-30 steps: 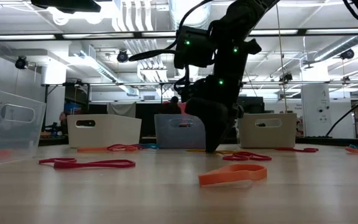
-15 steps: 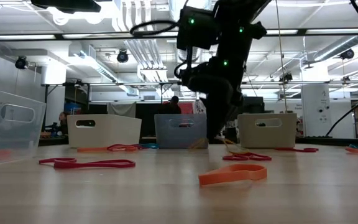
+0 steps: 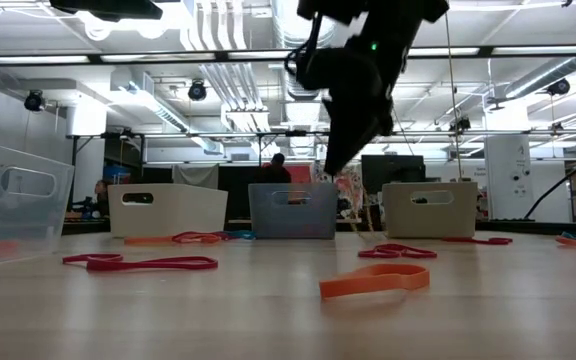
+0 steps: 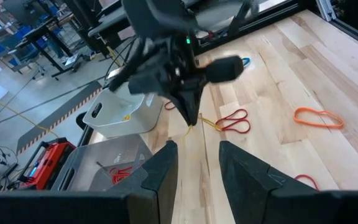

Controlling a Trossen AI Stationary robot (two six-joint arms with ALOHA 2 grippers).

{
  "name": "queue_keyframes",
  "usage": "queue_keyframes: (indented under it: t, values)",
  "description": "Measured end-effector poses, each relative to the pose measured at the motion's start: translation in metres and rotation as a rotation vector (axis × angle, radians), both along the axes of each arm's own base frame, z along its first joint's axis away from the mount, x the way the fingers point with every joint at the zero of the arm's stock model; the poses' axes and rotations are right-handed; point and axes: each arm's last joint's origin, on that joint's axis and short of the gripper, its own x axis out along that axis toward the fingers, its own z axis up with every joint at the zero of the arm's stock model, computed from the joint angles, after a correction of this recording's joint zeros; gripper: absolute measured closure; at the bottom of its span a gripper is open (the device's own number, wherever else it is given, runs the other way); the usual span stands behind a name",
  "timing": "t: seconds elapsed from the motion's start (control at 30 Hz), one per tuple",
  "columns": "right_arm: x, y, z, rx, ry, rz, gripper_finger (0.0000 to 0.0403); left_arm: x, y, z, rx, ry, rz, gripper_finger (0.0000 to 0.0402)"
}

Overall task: Sort rubber bands into baskets
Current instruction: Put the yellow rubber band into the gray bin

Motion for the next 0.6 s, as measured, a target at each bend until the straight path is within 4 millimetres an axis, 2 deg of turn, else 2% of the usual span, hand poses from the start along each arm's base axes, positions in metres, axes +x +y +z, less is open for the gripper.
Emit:
queue_keyframes:
  t: [0.33,0.6]
  values:
    - [-0.018,0.0,0.046,-0.074,-0.128,-0.004,0.0394,0.0,0.0,0.0,-0.002,-0.003,0.0,0.0298]
    - [-0.043,-0.01,0.068,-0.216,-0.091,-0.063,0.0394,0.0,0.0,0.0,-0.003,-0.005,0.0,0.0298]
